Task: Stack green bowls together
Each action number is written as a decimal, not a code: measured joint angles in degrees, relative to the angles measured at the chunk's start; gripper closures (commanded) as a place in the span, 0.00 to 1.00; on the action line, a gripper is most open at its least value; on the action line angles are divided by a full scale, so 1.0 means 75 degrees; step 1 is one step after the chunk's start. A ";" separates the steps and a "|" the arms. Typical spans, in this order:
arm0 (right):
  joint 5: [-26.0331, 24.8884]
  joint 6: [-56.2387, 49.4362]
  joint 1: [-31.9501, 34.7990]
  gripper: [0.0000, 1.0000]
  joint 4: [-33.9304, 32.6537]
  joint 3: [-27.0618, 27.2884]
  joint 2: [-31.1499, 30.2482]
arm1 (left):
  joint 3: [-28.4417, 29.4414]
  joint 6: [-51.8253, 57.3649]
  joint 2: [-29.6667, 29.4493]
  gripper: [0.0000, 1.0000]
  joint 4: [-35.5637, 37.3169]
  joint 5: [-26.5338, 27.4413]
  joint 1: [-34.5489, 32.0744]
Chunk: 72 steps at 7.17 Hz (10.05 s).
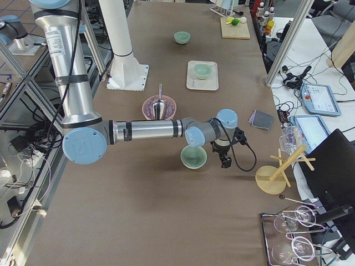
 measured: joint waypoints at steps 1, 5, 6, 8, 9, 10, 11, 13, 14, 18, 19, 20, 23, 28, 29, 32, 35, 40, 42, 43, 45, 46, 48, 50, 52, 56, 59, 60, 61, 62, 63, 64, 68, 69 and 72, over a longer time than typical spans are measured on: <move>0.0234 0.0030 -0.0001 0.05 0.0004 0.0035 -0.0276 | 0.0010 -0.0357 -0.0046 0.01 -0.0269 -0.0221 0.0006; 0.0373 0.0189 -0.0226 0.33 0.0779 -0.0403 -0.0652 | 0.0010 -0.1040 -0.0098 0.02 -0.0579 -0.0351 0.0043; 0.0378 0.0411 -0.0319 0.99 0.0959 -0.0489 -0.0639 | 0.0013 -0.1073 -0.0100 0.02 -0.0580 -0.0354 0.0049; 0.0401 0.0620 -0.0403 1.00 0.1044 -0.0515 -0.0632 | 0.0042 -0.1093 -0.0101 0.02 -0.0581 -0.0355 0.0055; 0.0493 0.0715 -0.0414 1.00 0.1052 -0.0481 -0.0628 | 0.0058 -0.1096 -0.0101 0.02 -0.0583 -0.0356 0.0061; 0.0712 0.0963 -0.0417 1.00 0.1058 -0.0347 -0.0623 | 0.0092 -0.1099 -0.0105 0.02 -0.0573 -0.0362 0.0120; 0.0896 0.1383 -0.0429 1.00 0.1046 -0.0029 -0.0608 | 0.0131 -0.1438 -0.0153 0.02 -0.0562 -0.0353 0.0394; 0.1037 0.3136 -0.0647 1.00 0.0970 0.0976 -0.0302 | 0.0028 -0.3532 -0.0387 0.02 -0.0764 -0.0095 0.1540; 0.1022 0.4279 -0.0950 1.00 0.0952 0.1326 0.0116 | -0.0188 -0.4561 -0.0378 0.02 -0.0975 0.0047 0.2086; -0.0178 0.8187 -0.2840 1.00 0.0828 0.1663 0.2321 | -0.0760 -0.6640 0.0980 0.04 -0.3194 0.1327 0.4188; -0.0460 0.8597 -0.3121 1.00 0.0530 0.1664 0.2779 | -0.0713 -0.6674 0.1327 0.09 -0.3666 0.1507 0.4425; -0.0773 0.8827 -0.3418 1.00 0.0213 0.1650 0.3184 | -0.0660 -0.6692 0.1480 0.16 -0.3859 0.1577 0.4615; -0.1663 0.9545 -0.4282 1.00 -0.0032 0.1324 0.4012 | -0.0423 -0.6749 0.1452 1.00 -0.3980 0.1555 0.4947; -0.1886 1.0352 -0.4663 1.00 0.0814 -0.0021 0.4943 | -0.0311 -0.6757 0.1258 1.00 -0.3990 0.1355 0.5003; -0.1857 1.0805 -0.4684 1.00 0.1627 -0.0512 0.5007 | -0.0307 -0.6757 0.1248 1.00 -0.3990 0.1278 0.5003; -0.1654 1.1272 -0.4710 0.01 0.2374 -0.1022 0.5108 | -0.0347 -0.6855 0.1218 1.00 -0.3983 0.1228 0.5003; -0.1359 1.1312 -0.4756 0.00 0.2343 -0.0980 0.4996 | -0.0329 -0.7366 0.0799 1.00 -0.3921 0.1018 0.5003; 0.0343 1.1004 -0.3415 0.00 0.1543 0.0217 0.4232 | -0.0128 -0.7987 -0.2980 1.00 -0.0539 0.0330 0.4219; 0.0926 1.0029 -0.2592 0.00 0.1533 0.0647 0.3308 | 0.0383 -0.8294 -0.3990 1.00 -0.0401 0.0179 0.4073; 0.1122 0.9451 -0.2219 0.00 0.1532 0.0723 0.2910 | 0.0868 -0.8560 -0.4287 1.00 -0.0981 0.0171 0.4171; 0.1250 0.8366 -0.1660 0.00 0.1539 0.0780 0.2191 | 0.2041 -0.9204 -0.4820 1.00 -0.2326 0.0201 0.4460; 0.1255 0.7876 -0.1446 0.00 0.1542 0.0801 0.1863 | 0.2312 -0.9325 -0.4947 1.00 -0.2588 0.0211 0.4659; 0.1257 0.7274 -0.1185 0.00 0.1542 0.0808 0.1463 | 0.2477 -0.9390 -0.5078 0.26 -0.2706 0.0225 0.4958; 0.1259 0.7108 -0.1128 0.00 0.1534 0.0801 0.1314 | 0.2595 -0.9370 -0.5156 0.01 -0.2736 0.0352 0.5140; 0.1234 0.7086 -0.1107 0.00 0.1532 0.0794 0.1276 | 0.2598 -0.9365 -0.5209 0.01 -0.2739 0.0512 0.5107; 0.0854 0.5305 -0.0505 0.00 0.0974 0.0677 0.0958 | 0.1625 -0.7995 -0.3995 0.01 -0.2480 0.0210 0.3670; 0.0168 0.1392 0.0498 0.00 -0.0591 0.0140 0.0672 | 0.0880 -0.3632 -0.1907 0.01 -0.1637 0.0250 0.2047; 0.0147 0.0534 0.0840 0.00 -0.0817 -0.0208 0.0660 | 0.0847 -0.2217 -0.1276 0.01 -0.1432 0.0300 0.1539; 0.0163 0.0010 0.1090 0.00 -0.0900 -0.0491 0.0600 | 0.0874 -0.1098 -0.0745 0.01 -0.1266 0.0380 0.1081; 0.0216 -0.0327 0.1253 0.00 -0.0918 -0.0657 0.0511 | 0.0931 -0.0295 -0.0340 0.01 -0.1162 0.0420 0.0743; 0.0277 -0.0517 0.1331 0.00 -0.0912 -0.0720 0.0443 | 0.0975 0.0161 0.0013 0.01 -0.1131 0.0445 0.0527; 0.0298 -0.0590 0.1359 0.00 -0.0898 -0.0731 0.0427 | 0.1009 0.0378 0.0310 0.01 -0.1165 0.0459 0.0397; 0.0271 -0.0588 0.1370 0.00 -0.0903 -0.0719 0.0445 | 0.1136 0.0437 0.0304 0.01 -0.0876 0.0197 0.0001; 0.0261 -0.0579 0.1366 0.00 -0.0913 -0.0745 0.0442 | 0.1146 0.0477 -0.0054 0.01 -0.0129 -0.0175 -0.0275; 0.0291 -0.0578 0.1361 0.00 -0.0920 -0.0753 0.0385 | 0.1039 0.0828 -0.0357 0.01 0.0812 0.0017 -0.0486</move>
